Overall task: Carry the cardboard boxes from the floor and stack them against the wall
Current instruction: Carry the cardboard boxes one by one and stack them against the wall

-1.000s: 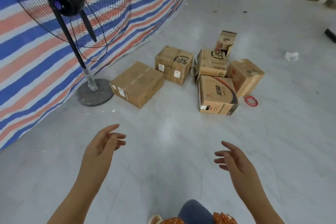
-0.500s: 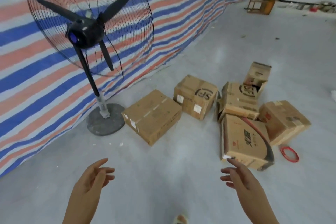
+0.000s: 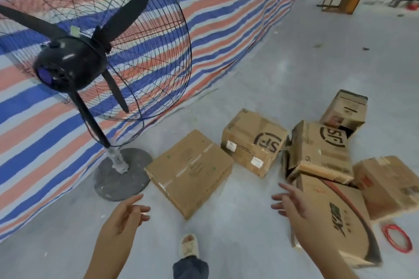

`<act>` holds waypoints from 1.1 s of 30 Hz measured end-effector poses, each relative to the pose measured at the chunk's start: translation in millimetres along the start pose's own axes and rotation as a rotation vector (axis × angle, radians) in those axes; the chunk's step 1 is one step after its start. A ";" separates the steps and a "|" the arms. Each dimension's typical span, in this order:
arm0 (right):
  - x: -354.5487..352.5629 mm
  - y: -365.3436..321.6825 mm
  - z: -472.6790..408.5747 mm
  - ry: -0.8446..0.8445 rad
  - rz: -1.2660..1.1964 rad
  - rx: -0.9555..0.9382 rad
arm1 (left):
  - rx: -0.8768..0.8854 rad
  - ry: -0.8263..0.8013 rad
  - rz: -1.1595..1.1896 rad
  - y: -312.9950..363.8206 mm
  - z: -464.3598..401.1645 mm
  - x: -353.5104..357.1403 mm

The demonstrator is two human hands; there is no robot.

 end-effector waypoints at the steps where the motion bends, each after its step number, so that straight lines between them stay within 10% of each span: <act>1: 4.1 -0.3 -19.1 0.014 -0.008 0.014 | 0.007 0.000 -0.004 4.0 -22.7 1.9; 17: 40.1 15.7 -318.0 -0.203 0.111 0.251 | -0.201 0.100 0.021 2.9 -256.2 88.8; 33: 229.1 333.5 -544.7 -0.541 0.382 0.632 | -0.808 0.146 -0.019 -328.4 -401.4 257.7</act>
Point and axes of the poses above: each hand's wrist, its own z-axis away from the middle knuckle, its own x-axis out of the palm, y = z × x, the point moved 7 cm from there along -z, towards the middle knuckle, and after that the axes turned 3 degrees about -y, right-handed, at the moved point
